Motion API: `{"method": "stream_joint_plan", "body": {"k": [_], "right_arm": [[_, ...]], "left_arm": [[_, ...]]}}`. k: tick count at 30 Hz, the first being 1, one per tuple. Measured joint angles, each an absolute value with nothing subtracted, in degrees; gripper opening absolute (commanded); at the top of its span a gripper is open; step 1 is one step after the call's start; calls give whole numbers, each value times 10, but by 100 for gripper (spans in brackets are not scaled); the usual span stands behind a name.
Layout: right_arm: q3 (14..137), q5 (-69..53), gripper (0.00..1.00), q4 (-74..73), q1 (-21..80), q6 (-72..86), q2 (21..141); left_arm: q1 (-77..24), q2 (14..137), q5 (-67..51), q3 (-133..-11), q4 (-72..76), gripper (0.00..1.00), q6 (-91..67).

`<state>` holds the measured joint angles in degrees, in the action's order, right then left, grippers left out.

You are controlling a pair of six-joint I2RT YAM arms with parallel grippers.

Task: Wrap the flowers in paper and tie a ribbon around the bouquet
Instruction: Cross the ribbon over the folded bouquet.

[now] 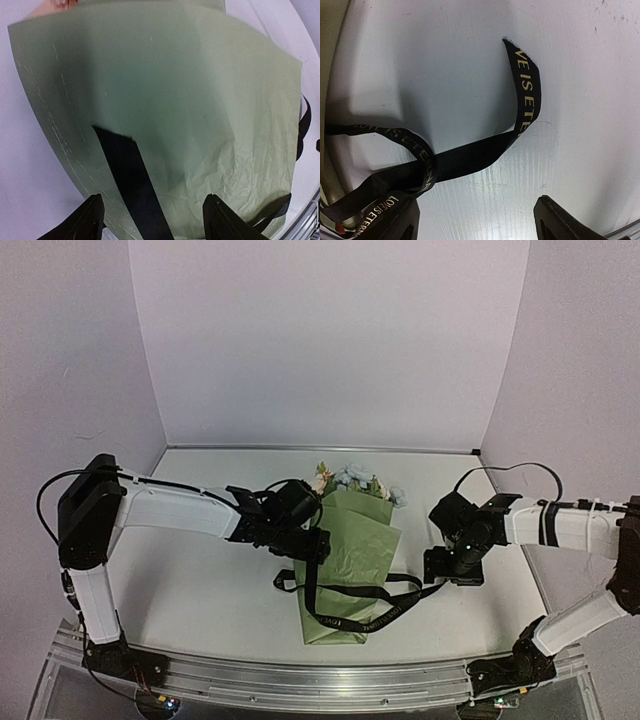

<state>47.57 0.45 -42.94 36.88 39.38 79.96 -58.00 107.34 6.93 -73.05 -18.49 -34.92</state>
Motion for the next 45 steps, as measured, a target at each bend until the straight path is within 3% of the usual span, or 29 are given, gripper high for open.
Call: {"method": "stream_joint_plan", "body": {"k": [10,23,33,45], "right_arm": [[471,6,80,-429,369,396,783],[466,10,79,-429,369,397,774],[464,13,79,-429,369,399,773],[465,18,78,-429,341,424,802]], "left_arm": [[-585,1133,63,-753,-246,61,-387],[-585,1149,62,-757,-238,23,-388],[-584,1149,78,-756,-228,2,-377],[-570,1082,112,-745,-216,0,-361]]}}
